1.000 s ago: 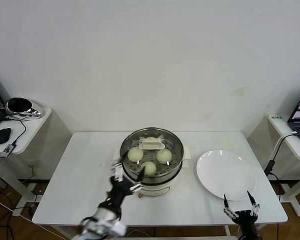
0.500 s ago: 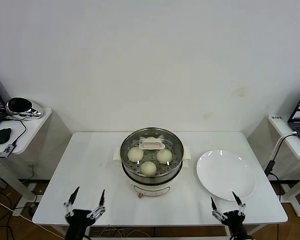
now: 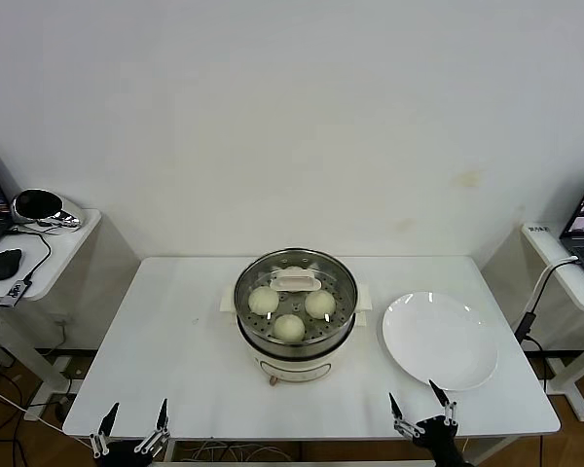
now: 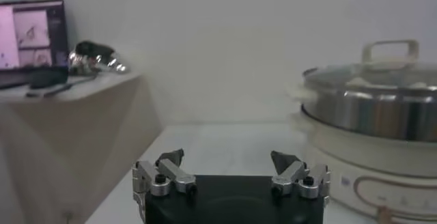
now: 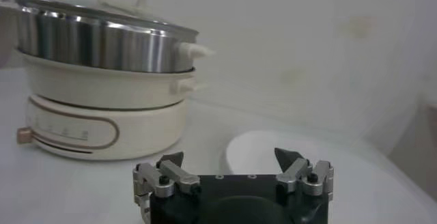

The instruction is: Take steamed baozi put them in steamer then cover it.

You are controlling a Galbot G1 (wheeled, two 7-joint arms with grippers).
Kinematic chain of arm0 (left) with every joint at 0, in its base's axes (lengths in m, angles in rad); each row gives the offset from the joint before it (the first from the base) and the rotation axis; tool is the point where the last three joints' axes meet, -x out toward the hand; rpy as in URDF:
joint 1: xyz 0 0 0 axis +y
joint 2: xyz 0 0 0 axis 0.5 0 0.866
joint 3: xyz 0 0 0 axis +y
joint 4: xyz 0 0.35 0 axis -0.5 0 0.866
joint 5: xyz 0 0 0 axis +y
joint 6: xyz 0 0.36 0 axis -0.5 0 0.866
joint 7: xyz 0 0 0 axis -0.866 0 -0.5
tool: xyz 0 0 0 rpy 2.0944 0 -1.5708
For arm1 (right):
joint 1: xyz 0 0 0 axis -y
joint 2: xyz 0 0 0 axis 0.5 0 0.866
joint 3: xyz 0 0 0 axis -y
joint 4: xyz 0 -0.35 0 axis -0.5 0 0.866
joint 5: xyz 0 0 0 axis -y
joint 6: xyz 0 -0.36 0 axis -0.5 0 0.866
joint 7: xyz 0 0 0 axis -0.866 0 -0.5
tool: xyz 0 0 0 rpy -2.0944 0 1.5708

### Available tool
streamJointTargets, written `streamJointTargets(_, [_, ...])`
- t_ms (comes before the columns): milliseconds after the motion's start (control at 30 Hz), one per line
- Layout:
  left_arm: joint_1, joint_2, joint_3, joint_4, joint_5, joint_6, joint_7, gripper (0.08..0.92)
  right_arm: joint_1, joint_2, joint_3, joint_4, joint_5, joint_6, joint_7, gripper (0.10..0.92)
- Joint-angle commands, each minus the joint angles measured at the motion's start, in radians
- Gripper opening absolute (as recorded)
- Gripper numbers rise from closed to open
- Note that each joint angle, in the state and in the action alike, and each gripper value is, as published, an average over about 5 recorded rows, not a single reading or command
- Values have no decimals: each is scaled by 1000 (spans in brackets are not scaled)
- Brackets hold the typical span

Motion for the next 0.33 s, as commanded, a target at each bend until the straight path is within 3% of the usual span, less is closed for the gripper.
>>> streamJointTargets(33, [8,-12,-38,39,-52,-4,26,823,-17,-14,-18,48,42,-38,15,823])
streamJointTargets(333, [34,-7,-15,17,-10,-16,28,823,-25,-16,1,52,42,-37,23,823])
